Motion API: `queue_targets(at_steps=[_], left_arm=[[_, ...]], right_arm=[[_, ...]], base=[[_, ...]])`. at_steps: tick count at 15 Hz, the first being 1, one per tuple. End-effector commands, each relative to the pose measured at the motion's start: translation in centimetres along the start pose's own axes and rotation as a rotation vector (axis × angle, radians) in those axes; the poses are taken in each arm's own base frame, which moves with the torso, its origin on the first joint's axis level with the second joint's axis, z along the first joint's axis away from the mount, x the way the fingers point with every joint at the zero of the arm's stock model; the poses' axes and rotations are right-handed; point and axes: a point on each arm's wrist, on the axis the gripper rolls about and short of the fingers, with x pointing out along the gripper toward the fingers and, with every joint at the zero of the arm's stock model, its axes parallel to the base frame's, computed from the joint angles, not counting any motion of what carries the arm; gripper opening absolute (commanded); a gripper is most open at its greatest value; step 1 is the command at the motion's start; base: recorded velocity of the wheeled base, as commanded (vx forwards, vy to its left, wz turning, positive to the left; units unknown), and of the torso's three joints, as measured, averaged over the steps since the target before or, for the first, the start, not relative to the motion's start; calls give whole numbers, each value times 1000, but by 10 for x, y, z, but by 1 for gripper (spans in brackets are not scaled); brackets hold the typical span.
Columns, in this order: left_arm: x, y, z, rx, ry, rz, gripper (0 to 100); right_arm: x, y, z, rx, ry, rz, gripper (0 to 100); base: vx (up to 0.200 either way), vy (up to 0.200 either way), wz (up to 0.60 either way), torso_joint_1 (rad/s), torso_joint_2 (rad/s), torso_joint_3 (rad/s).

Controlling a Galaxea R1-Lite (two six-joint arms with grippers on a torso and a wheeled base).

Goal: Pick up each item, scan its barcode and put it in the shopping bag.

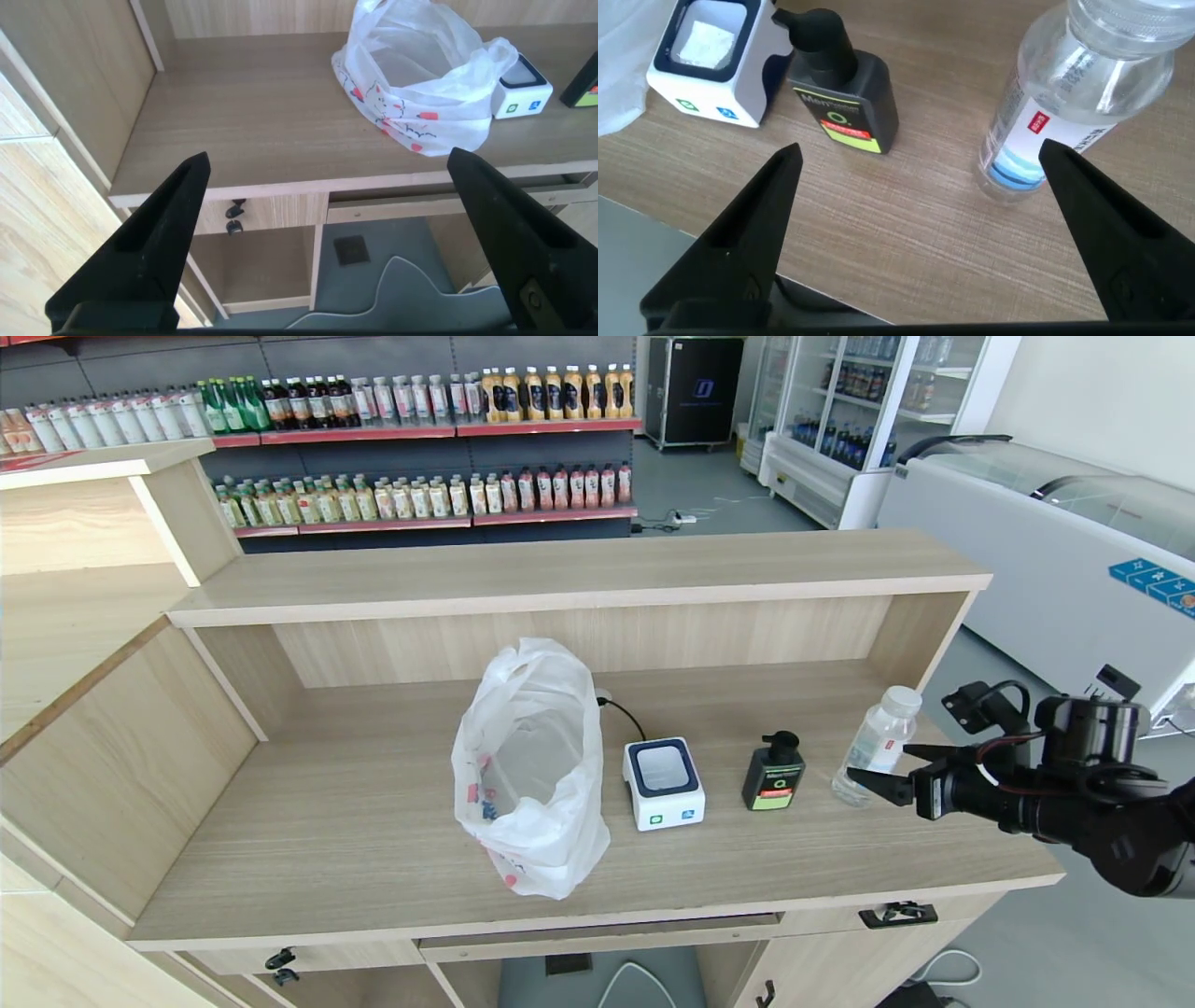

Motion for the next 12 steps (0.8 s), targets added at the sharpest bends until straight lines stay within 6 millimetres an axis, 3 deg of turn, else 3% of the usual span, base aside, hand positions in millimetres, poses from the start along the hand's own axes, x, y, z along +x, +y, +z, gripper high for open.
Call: queue_targets(at_steps=[1,12], left_arm=[[0,0,0,0,2,0,100],[0,0,0,0,2,0,100]], right_arm=[[9,-2,-12,11,22,24,100],[43,-16,-28,-52,-42,220,100]], base=[[0,0,0,0,0,0],[0,0,0,0,0,0]])
